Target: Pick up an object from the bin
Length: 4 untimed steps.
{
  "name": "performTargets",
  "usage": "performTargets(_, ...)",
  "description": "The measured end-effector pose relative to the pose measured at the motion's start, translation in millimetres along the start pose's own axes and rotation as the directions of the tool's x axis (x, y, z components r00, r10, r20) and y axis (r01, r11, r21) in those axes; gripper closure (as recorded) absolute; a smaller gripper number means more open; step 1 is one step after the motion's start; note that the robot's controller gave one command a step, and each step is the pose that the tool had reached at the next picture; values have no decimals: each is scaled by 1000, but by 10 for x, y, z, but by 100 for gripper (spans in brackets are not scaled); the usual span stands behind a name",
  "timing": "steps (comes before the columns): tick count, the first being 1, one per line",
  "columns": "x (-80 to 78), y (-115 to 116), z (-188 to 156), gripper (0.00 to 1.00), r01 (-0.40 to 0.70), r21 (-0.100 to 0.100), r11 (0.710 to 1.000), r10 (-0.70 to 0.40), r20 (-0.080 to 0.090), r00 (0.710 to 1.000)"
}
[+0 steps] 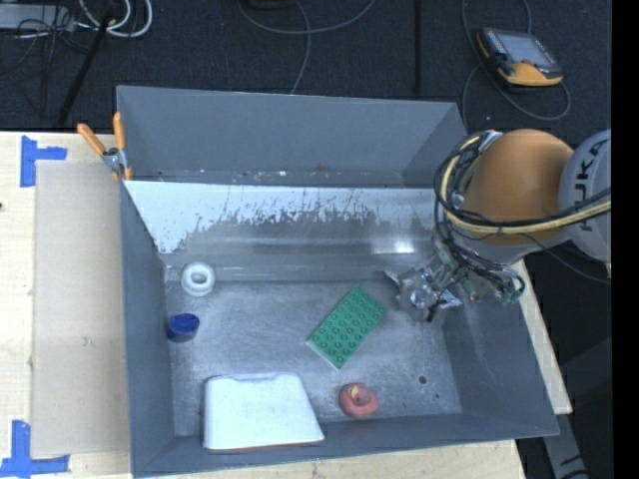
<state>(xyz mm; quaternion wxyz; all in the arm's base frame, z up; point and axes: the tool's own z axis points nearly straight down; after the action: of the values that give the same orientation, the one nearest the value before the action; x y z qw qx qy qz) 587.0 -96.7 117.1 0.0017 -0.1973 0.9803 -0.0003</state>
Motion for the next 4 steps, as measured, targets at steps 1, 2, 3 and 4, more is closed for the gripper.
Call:
performTargets(1, 19, 10, -741, 100, -17, 2, 1000, 17, 4, 1000)
performTargets(2, -21, -118, -1378, 100, -21, 4, 1000, 21, 6, 1000)
performTargets(3, 231, 87, 122, 100, 125, -9, 992, -125, -9, 992)
performTargets(4, 212, 73, 74, 0, 124, -3, 992, -124, -3, 992)
